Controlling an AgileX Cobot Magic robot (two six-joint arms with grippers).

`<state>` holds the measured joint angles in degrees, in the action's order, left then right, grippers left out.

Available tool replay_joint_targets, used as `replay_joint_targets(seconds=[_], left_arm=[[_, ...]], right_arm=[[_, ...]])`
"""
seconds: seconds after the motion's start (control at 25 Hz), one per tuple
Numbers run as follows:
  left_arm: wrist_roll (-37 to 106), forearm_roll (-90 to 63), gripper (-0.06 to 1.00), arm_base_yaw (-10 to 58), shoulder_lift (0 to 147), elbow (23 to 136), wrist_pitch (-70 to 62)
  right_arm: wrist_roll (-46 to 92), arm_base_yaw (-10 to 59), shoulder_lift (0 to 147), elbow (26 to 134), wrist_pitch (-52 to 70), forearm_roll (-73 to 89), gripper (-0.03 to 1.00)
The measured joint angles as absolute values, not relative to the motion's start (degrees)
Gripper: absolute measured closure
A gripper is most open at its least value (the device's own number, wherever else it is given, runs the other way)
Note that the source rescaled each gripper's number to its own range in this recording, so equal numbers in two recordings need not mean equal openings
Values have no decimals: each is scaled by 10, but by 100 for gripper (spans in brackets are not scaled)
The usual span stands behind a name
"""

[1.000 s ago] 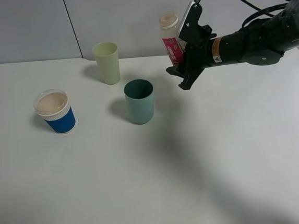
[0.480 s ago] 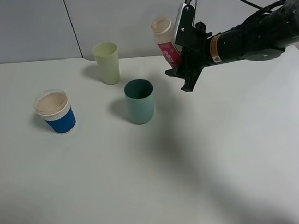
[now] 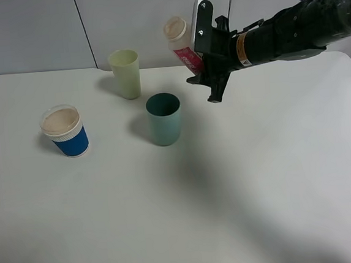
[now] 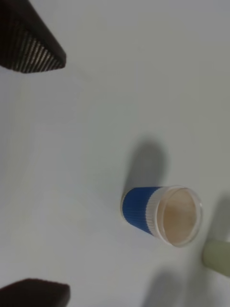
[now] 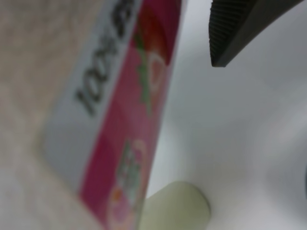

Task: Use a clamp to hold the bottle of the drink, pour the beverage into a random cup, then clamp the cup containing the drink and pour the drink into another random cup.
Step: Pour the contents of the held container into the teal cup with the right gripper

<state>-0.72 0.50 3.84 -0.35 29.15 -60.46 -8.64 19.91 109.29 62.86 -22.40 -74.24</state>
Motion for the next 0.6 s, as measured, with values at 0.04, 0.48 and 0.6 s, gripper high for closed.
replay_joint_targets(seconds=[0.04,0.48,0.6], left_arm=[[-7,5,37,38,-3,292,-605],[-7,5,37,38,-3,292,-605],[-7,5,37,38,-3,292,-605]], right_arm=[[-86,200,1093,629,-222,-746,94],[-107,205,1093,629,-214,-787,94],[-129,205,1093,629,-215,-809,94]])
